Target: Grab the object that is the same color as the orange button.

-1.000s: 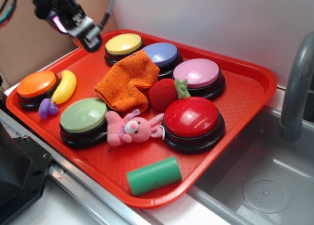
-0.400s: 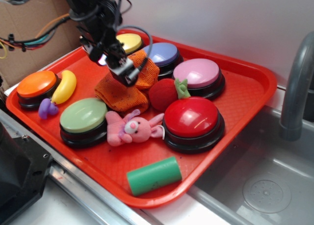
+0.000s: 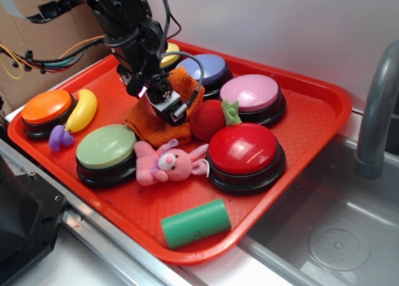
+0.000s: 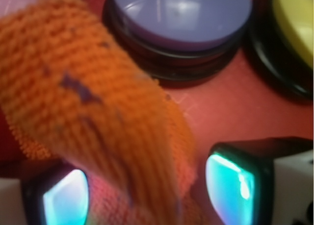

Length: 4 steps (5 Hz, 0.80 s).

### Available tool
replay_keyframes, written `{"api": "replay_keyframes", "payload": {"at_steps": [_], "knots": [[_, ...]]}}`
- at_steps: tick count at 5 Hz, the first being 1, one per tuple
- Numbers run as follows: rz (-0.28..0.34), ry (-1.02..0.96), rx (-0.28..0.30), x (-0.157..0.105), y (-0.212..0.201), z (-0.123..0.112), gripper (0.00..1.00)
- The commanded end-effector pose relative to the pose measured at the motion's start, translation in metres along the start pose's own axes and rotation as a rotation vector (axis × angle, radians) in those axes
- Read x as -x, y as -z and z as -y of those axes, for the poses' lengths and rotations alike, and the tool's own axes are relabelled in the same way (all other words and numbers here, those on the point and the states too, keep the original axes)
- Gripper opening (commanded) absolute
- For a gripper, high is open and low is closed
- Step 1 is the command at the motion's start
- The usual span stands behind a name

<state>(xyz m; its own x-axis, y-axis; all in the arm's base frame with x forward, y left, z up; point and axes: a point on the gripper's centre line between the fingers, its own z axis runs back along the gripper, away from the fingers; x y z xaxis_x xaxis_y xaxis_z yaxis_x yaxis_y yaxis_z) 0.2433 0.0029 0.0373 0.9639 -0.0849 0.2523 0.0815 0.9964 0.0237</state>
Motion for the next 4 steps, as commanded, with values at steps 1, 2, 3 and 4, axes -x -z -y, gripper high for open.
{"api": "replay_keyframes", "payload": {"at_steps": [1, 2, 3, 4], "knots": [[0.028, -0.032, -0.014, -0.004, 0.0, -0.002, 0.0], [0.01, -0.035, -0.02, -0.006, -0.002, -0.004, 0.0], [0.004, -0.05, -0.032, -0.01, -0.009, -0.006, 0.0], [-0.015, -0.086, -0.045, -0.017, -0.031, -0.013, 0.0]]}}
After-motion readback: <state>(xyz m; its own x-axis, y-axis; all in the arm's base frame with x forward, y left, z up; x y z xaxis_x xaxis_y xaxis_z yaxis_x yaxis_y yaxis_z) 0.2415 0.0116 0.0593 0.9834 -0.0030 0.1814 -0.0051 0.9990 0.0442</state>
